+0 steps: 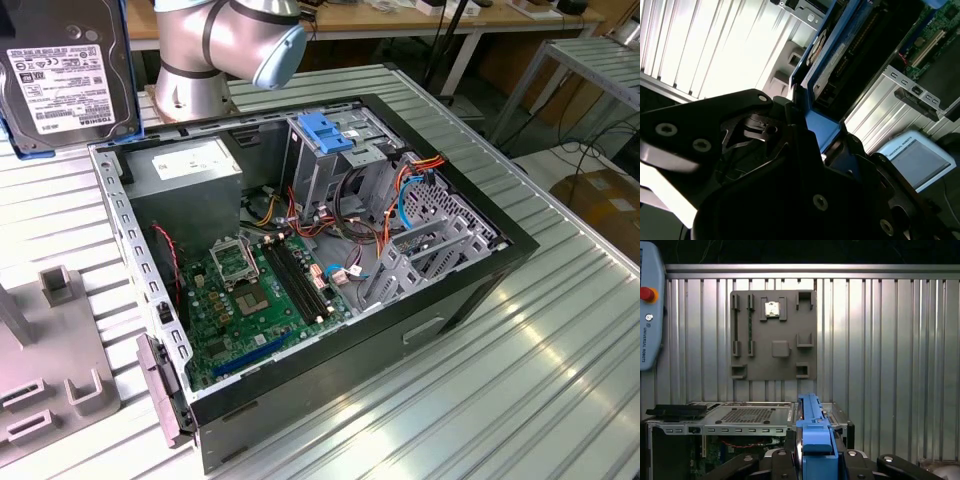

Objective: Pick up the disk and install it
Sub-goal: 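Pick up the disk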

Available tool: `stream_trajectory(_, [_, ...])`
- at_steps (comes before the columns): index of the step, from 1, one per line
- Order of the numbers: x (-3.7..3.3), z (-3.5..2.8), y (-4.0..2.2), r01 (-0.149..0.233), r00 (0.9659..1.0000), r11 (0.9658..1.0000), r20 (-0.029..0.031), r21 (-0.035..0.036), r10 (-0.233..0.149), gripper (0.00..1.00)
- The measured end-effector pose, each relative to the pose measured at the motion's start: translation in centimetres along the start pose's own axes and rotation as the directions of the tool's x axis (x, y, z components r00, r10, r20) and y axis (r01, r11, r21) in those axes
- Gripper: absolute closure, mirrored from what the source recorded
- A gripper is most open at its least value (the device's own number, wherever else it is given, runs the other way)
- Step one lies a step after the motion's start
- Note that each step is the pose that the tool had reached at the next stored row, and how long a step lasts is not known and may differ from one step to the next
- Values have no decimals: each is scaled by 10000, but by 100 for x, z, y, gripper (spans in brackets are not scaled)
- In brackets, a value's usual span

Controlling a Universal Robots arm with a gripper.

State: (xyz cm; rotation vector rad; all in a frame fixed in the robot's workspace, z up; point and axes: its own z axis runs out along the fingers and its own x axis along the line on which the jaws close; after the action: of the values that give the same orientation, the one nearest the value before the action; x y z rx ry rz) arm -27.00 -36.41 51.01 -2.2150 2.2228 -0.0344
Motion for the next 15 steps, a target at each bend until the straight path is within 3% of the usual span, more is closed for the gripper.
stream_trajectory(15, [-1,4,-219,0,10000,10000,0,0,0,63])
